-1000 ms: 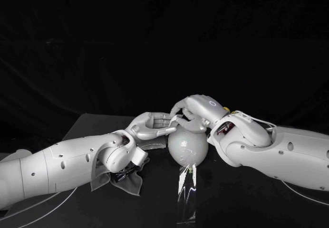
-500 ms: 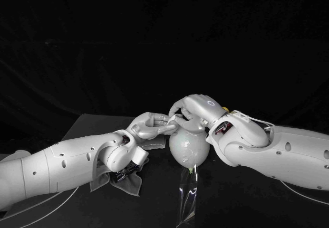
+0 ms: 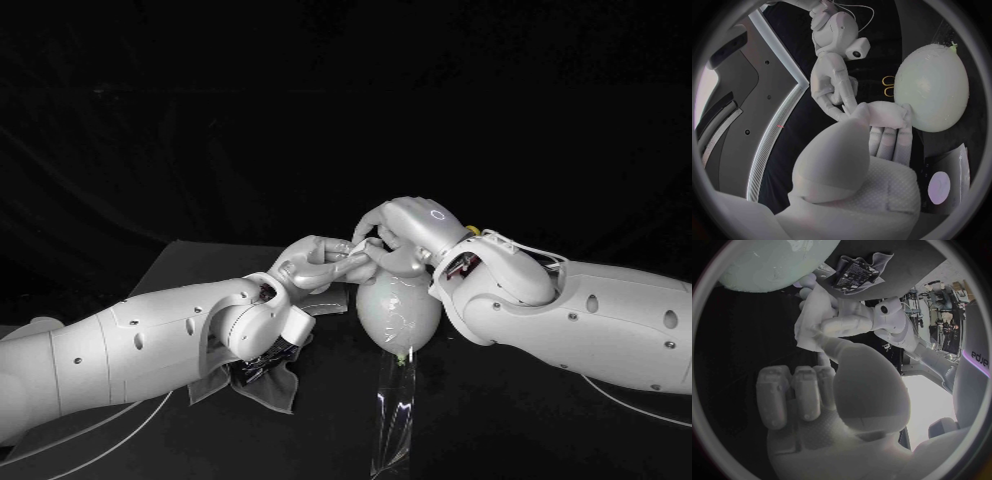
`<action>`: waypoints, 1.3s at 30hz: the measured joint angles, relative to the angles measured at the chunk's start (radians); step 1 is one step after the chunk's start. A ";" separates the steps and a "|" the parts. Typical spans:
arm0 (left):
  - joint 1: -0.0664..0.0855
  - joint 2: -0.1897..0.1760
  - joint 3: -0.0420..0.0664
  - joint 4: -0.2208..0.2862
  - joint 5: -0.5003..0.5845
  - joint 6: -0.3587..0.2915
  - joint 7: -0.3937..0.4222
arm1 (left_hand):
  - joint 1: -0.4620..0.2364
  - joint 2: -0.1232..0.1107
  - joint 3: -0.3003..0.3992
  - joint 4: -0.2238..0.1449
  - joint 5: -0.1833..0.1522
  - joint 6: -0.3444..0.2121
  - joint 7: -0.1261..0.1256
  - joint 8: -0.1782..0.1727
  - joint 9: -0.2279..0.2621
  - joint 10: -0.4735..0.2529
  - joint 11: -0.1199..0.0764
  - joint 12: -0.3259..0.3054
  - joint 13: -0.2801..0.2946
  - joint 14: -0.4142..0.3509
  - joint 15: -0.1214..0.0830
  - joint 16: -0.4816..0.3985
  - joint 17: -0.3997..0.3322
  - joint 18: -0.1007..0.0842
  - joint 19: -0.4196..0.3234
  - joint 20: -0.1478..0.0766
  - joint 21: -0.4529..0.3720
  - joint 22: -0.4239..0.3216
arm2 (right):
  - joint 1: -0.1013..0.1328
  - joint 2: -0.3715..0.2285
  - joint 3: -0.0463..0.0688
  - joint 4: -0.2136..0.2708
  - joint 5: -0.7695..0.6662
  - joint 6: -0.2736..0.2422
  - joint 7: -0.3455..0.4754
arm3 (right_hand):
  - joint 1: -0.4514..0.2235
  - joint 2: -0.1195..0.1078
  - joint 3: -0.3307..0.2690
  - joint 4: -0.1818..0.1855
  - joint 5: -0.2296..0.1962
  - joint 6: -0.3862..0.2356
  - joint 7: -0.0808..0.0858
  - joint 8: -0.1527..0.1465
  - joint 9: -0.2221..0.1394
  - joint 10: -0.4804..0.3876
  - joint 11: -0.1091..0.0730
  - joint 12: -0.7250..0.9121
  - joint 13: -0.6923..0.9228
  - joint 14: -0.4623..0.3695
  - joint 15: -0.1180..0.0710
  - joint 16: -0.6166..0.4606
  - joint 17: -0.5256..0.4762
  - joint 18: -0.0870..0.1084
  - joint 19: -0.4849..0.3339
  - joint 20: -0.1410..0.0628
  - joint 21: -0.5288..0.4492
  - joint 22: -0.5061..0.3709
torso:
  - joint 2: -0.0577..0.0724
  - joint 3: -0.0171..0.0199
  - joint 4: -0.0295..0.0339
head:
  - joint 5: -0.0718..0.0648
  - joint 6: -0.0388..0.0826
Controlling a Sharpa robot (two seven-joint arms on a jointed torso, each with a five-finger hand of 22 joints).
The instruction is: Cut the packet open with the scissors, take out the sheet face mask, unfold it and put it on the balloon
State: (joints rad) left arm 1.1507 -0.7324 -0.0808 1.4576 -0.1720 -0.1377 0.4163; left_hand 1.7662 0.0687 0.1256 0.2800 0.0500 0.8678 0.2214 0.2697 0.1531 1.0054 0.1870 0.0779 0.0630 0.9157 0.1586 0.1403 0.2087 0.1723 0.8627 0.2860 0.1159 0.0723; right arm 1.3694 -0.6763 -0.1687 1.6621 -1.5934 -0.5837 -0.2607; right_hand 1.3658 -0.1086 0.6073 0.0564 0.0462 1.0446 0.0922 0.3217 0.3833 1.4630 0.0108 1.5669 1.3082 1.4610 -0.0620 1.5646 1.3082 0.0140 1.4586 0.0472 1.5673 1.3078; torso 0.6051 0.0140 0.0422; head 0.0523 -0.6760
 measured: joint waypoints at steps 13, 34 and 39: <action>0.003 0.004 0.000 -0.009 0.061 -0.003 0.003 | -0.014 -0.014 0.110 0.005 0.000 0.050 -0.011 0.020 0.008 0.071 -0.023 -0.005 0.000 0.054 -0.020 0.006 -0.003 0.000 0.020 -0.007 0.007 -0.004 | 0.002 0.011 0.000 -0.021 0.021 0.000 -0.003 | -0.098 -0.048 -0.058 0.058 0.000 -0.113 0.050 -0.079 -0.033 0.003 0.043 -0.106 0.000 0.005 0.038 0.003 0.000 0.000 0.007 0.025 -0.036 0.000 | 0.000 0.0000 0.0000 | 0.000 0.001; 0.007 0.004 0.000 -0.020 0.129 0.005 -0.011 | -0.183 -0.116 0.399 -0.053 -0.004 0.073 -0.021 0.055 0.052 0.126 -0.035 -0.017 -0.001 0.116 -0.032 -0.001 -0.014 -0.002 0.062 -0.016 0.002 -0.003 | 0.007 0.004 0.000 -0.059 0.138 -0.051 -0.008 | -0.153 -0.068 -0.112 0.156 0.000 -0.177 0.062 -0.141 -0.062 0.003 0.053 -0.182 0.000 0.004 0.057 0.000 0.000 0.000 0.008 0.050 -0.083 0.000 | 0.000 0.0000 -0.0012 | -0.004 0.004; 0.007 0.002 0.000 -0.017 0.165 0.025 -0.022 | -0.223 -0.120 0.405 -0.047 -0.004 0.073 -0.021 0.061 0.057 0.130 -0.039 -0.017 -0.001 0.126 -0.035 -0.001 -0.014 -0.002 0.073 -0.016 0.002 -0.003 | 0.009 0.009 0.000 -0.084 0.193 -0.056 -0.008 | -0.146 -0.061 -0.112 0.156 0.000 -0.157 0.067 -0.140 -0.062 0.003 0.054 -0.178 0.000 0.004 0.057 0.003 0.000 0.000 0.007 0.057 -0.083 0.000 | 0.000 0.0000 -0.0012 | -0.009 0.005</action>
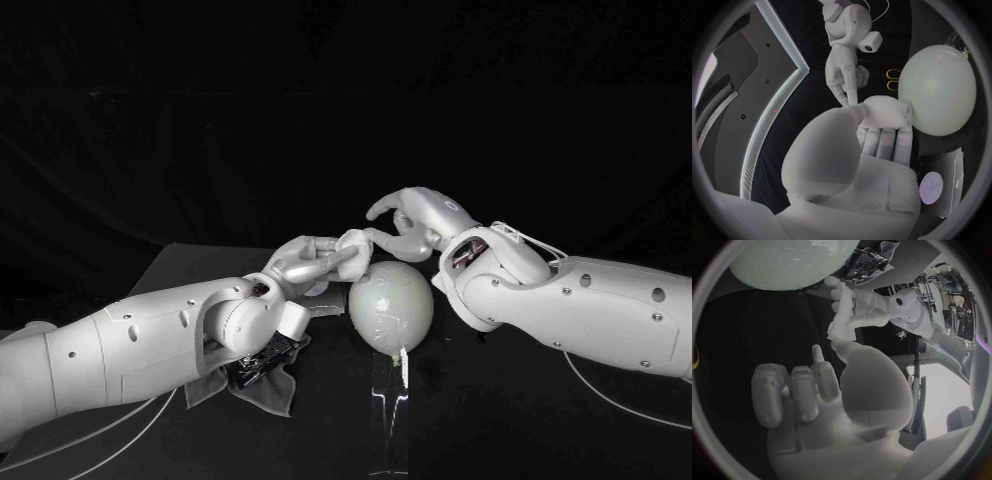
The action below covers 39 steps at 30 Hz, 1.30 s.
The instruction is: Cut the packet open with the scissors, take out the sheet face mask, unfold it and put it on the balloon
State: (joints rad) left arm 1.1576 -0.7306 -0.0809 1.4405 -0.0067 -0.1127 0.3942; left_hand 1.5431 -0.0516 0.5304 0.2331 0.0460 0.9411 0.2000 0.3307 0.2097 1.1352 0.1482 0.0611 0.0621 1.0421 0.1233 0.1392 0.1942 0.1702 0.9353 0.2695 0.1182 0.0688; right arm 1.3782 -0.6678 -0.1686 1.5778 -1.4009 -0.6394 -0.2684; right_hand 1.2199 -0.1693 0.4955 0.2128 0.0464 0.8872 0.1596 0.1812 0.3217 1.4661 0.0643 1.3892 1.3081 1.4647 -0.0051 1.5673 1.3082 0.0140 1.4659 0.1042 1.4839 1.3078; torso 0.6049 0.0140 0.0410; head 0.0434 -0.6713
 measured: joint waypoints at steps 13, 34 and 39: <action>0.006 -0.008 0.000 -0.007 0.102 0.055 -0.022 | -0.083 0.004 0.025 0.014 0.000 0.000 0.000 0.002 0.007 0.000 0.000 0.000 0.000 0.018 -0.003 0.000 0.003 -0.001 -0.003 0.010 -0.017 -0.004 | 0.004 -0.088 0.000 0.008 0.246 -0.048 0.079 | 0.020 0.020 -0.003 0.003 0.000 0.039 -0.003 0.012 0.003 0.000 0.000 0.021 -0.001 0.003 0.004 0.000 0.000 0.000 0.000 0.000 0.005 0.000 | 0.001 -0.0012 0.0014 | -0.009 0.000; 0.020 -0.016 0.002 -0.019 0.146 0.089 -0.021 | -0.099 0.009 0.072 -0.034 0.000 -0.008 0.000 0.002 0.013 -0.013 0.006 0.000 0.000 0.018 -0.003 -0.005 0.004 -0.002 -0.017 0.016 -0.026 -0.002 | -0.022 -0.139 -0.004 0.062 0.740 -0.048 0.326 | 0.068 0.039 -0.005 -0.025 0.004 0.092 -0.020 0.031 0.007 0.000 0.000 0.147 0.000 0.003 0.004 0.000 0.000 0.000 0.000 0.000 0.053 0.000 | 0.000 0.0009 0.0004 | -0.020 0.008; 0.020 -0.015 0.002 -0.022 0.144 0.094 -0.022 | -0.099 0.009 0.081 -0.043 0.000 -0.008 0.000 0.002 0.016 -0.013 0.006 0.000 0.000 0.018 -0.003 -0.005 0.005 -0.002 -0.017 0.016 -0.026 -0.002 | -0.025 -0.110 -0.005 0.049 0.828 -0.027 0.358 | 0.068 0.039 -0.012 -0.025 0.004 0.092 -0.020 0.031 0.007 0.000 0.000 0.167 0.000 0.003 0.004 0.000 0.000 0.000 0.000 0.000 0.059 0.000 | 0.000 0.0010 0.0012 | -0.024 0.012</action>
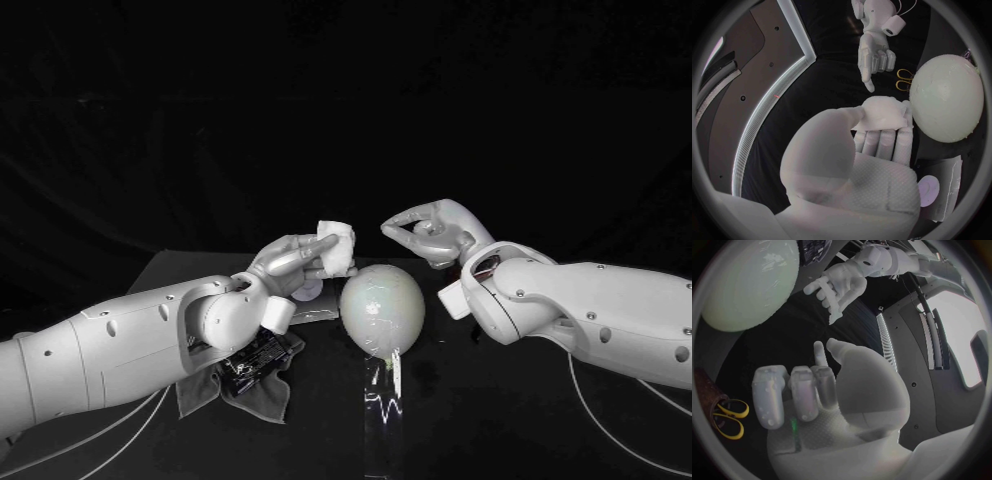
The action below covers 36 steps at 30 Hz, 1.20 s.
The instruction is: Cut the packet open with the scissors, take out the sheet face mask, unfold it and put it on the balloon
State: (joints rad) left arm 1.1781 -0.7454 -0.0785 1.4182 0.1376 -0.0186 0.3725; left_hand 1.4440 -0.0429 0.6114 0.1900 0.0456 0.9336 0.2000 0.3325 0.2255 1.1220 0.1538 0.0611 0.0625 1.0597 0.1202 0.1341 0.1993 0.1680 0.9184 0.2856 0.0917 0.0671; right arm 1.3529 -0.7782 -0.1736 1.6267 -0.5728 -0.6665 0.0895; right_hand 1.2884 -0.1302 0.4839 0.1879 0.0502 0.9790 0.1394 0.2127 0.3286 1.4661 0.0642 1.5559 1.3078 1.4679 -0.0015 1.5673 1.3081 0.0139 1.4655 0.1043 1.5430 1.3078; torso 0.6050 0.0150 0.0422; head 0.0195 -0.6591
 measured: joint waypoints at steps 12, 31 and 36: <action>0.002 0.002 0.000 -0.002 -0.011 0.010 -0.001 | -0.001 -0.001 0.008 -0.008 -0.002 0.000 0.000 0.000 0.002 0.000 0.000 0.000 0.000 0.000 0.000 0.000 0.000 0.007 0.007 -0.007 0.000 0.002 | -0.003 0.053 0.000 -0.041 0.170 0.078 0.043 | -0.007 -0.007 -0.029 0.009 0.004 0.000 0.000 -0.005 -0.006 -0.001 -0.001 0.009 0.000 -0.002 0.002 -0.001 0.000 0.000 -0.002 0.001 0.007 0.000 | 0.001 -0.0005 0.0011 | -0.003 0.002; 0.005 0.004 0.000 0.000 -0.029 0.019 -0.001 | -0.006 0.004 0.011 -0.011 -0.004 -0.004 0.003 0.000 0.003 0.000 0.000 0.000 0.000 0.000 0.000 0.000 0.002 0.005 0.007 -0.007 0.000 0.001 | -0.004 0.087 0.000 -0.063 0.253 0.144 0.045 | -0.032 -0.010 -0.079 0.029 0.004 -0.027 0.019 -0.031 -0.020 0.002 0.002 0.011 0.000 -0.002 0.002 0.000 -0.001 0.000 -0.002 0.001 0.007 0.000 | 0.001 -0.0005 0.0002 | -0.003 -0.004; 0.005 0.004 0.000 0.001 -0.033 0.020 -0.001 | -0.008 0.005 0.011 -0.011 -0.001 -0.004 0.003 0.003 0.004 0.000 0.000 0.000 0.000 0.001 0.001 0.000 0.002 0.004 0.007 -0.007 0.000 0.001 | -0.004 0.090 0.000 -0.067 0.262 0.152 0.045 | -0.032 -0.010 -0.079 0.029 0.004 -0.027 0.019 -0.031 -0.020 0.002 0.002 0.012 0.000 -0.002 0.002 0.000 0.000 0.000 -0.002 0.001 0.007 0.000 | 0.000 -0.0006 0.0000 | -0.003 -0.004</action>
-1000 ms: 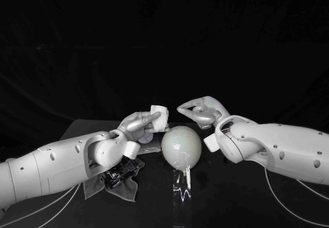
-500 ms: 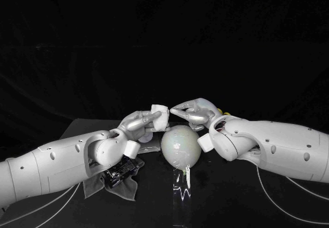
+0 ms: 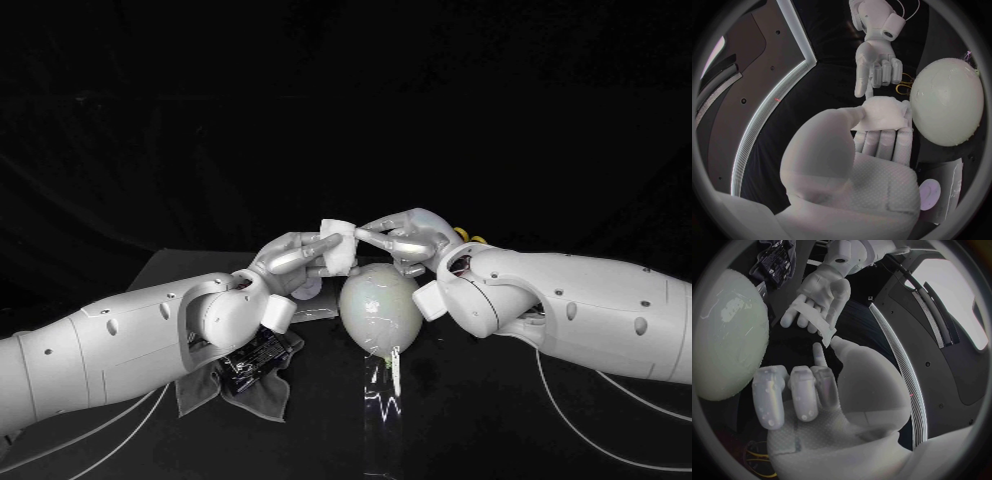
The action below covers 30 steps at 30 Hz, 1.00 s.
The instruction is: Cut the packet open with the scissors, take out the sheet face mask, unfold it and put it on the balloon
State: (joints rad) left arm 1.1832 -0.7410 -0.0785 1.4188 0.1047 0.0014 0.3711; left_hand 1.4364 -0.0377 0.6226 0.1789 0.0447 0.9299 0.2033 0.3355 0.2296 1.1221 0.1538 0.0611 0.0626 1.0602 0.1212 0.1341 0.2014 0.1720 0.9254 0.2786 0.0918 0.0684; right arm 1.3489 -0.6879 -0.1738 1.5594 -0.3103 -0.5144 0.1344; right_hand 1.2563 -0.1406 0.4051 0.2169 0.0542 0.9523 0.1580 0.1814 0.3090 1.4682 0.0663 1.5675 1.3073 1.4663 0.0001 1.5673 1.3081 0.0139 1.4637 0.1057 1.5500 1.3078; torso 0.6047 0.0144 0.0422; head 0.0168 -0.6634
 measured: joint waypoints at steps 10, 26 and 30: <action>0.000 0.001 0.000 0.000 -0.003 0.001 0.000 | 0.000 0.005 0.004 -0.004 0.000 0.000 0.000 0.001 0.000 0.004 -0.004 0.000 0.000 0.007 -0.001 0.000 0.000 -0.001 0.000 0.000 0.000 0.000 | 0.000 0.004 0.000 -0.004 0.007 0.018 -0.002 | 0.021 0.028 -0.003 -0.003 0.000 0.021 -0.012 0.003 0.000 0.000 0.000 0.000 0.000 0.000 0.000 -0.001 0.000 0.000 0.000 0.000 0.000 0.000 | 0.000 -0.0003 0.0000 | 0.000 0.000; 0.001 0.002 0.000 0.001 -0.006 0.001 -0.004 | 0.001 0.006 0.004 -0.004 -0.001 -0.001 -0.001 0.001 0.005 0.004 -0.004 0.000 0.000 0.007 -0.001 0.000 0.001 -0.003 0.000 0.000 0.000 0.001 | 0.000 0.002 0.000 0.001 0.009 0.026 0.006 | 0.078 0.086 0.016 -0.044 0.000 0.097 -0.049 0.047 0.016 -0.002 -0.027 -0.004 0.001 0.000 -0.023 0.000 -0.001 0.000 0.002 -0.016 0.009 -0.001 | 0.000 0.0000 -0.0005 | 0.001 -0.002; 0.001 0.002 0.000 0.002 -0.007 0.001 -0.005 | 0.001 0.006 0.007 -0.007 -0.001 -0.001 -0.001 0.001 0.005 0.004 -0.004 0.000 0.000 0.007 -0.001 0.000 0.001 -0.003 0.000 0.000 0.000 0.001 | 0.000 0.001 0.000 0.002 0.011 0.025 0.009 | 0.092 0.099 0.029 -0.062 0.000 0.111 -0.060 0.063 0.025 -0.001 -0.034 0.000 0.000 0.000 -0.029 0.000 -0.001 0.000 0.001 -0.022 0.012 0.000 | 0.000 0.0001 -0.0006 | 0.001 -0.002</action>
State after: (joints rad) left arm 1.1839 -0.7394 -0.0785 1.4205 0.0973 0.0020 0.3663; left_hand 1.4370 -0.0316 0.6292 0.1722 0.0437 0.9285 0.2018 0.3362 0.2347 1.1259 0.1501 0.0611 0.0627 1.0667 0.1201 0.1341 0.2024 0.1691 0.9254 0.2787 0.0918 0.0692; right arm 1.3486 -0.6871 -0.1737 1.5611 -0.2997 -0.4891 0.1436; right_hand 1.3484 -0.0413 0.4338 0.1554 0.0541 1.0633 0.0984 0.2439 0.3337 1.4667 0.0320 1.5673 1.3077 1.4666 -0.0290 1.5673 1.3075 0.0140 1.4649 0.0836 1.5618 1.3073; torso 0.6048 0.0145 0.0416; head 0.0180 -0.6657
